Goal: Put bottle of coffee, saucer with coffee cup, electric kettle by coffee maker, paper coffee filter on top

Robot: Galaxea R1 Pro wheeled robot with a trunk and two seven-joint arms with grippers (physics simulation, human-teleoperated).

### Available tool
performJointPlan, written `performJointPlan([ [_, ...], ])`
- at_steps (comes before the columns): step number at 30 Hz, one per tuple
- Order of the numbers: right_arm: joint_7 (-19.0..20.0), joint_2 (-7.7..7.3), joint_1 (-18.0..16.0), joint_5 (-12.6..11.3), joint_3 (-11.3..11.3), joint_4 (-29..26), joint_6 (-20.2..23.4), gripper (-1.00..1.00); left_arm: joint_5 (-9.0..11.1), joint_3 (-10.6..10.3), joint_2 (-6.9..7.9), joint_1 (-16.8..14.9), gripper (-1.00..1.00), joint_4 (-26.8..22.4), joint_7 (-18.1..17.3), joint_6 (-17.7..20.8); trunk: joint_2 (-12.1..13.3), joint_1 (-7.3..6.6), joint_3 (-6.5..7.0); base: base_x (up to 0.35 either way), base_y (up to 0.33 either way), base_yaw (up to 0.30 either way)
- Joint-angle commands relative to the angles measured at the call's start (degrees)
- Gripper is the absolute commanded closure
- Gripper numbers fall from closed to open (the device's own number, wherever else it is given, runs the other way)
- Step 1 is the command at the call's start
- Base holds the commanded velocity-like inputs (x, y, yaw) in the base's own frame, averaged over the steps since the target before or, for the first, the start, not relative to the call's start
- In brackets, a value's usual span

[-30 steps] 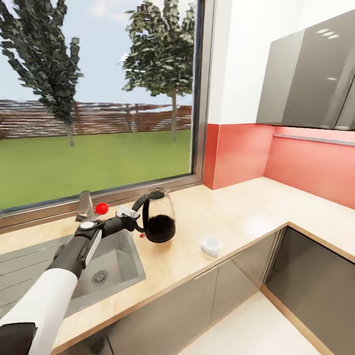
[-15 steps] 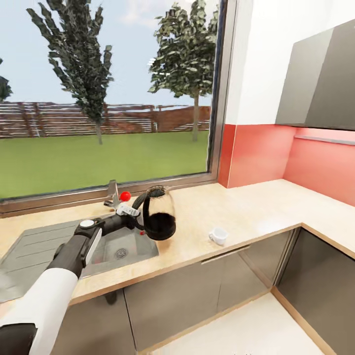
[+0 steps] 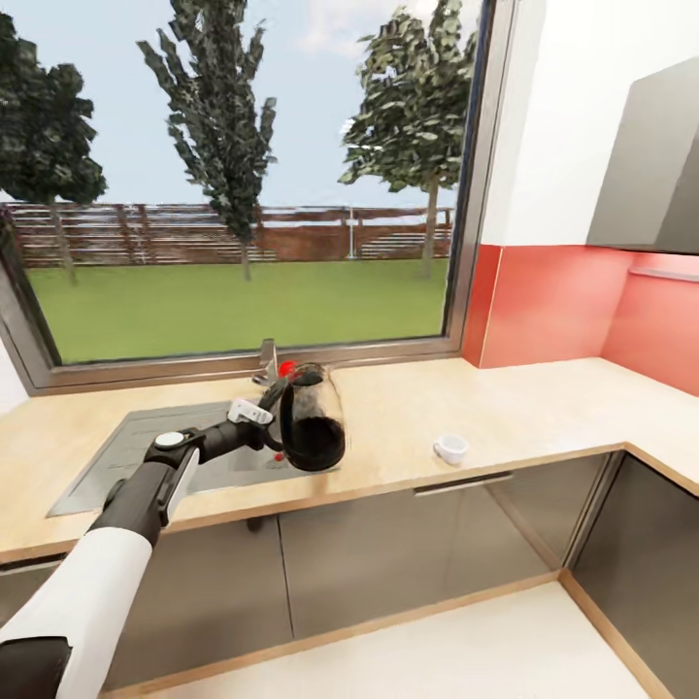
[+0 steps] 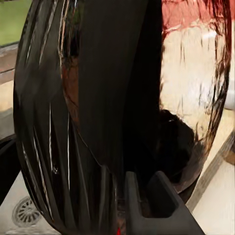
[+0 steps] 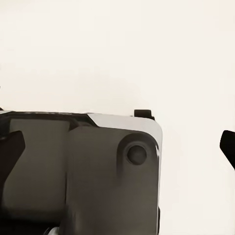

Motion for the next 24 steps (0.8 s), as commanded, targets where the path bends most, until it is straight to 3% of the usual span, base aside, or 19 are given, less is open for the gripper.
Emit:
performJointPlan([
  [1,0.2,-0.02,0.0,0.5,-0.5,0.0,-0.2,-1.00,0.0,0.2,0.00,0.0,1.00,-0.3,-0.3,0.4,-0.1,-0.01,-0.02,-0.331,-0.009,0.278],
  [14,0.2,-0.02,0.0,0.5,-0.6,0.0,-0.2,-1.00,-0.1,0.6,0.28,0.0,1.00,-0.5,-0.3,0.7,-0.1,-0.01,-0.02,-0.067,-0.001,0.272],
  [24,0.2,-0.02,0.0,0.4,-0.6,0.0,-0.2,-1.00,-0.1,0.7,0.37,0.0,1.00,-0.5,-0.3,0.7,-0.1,-0.01,-0.02,0.000,0.000,0.026],
])
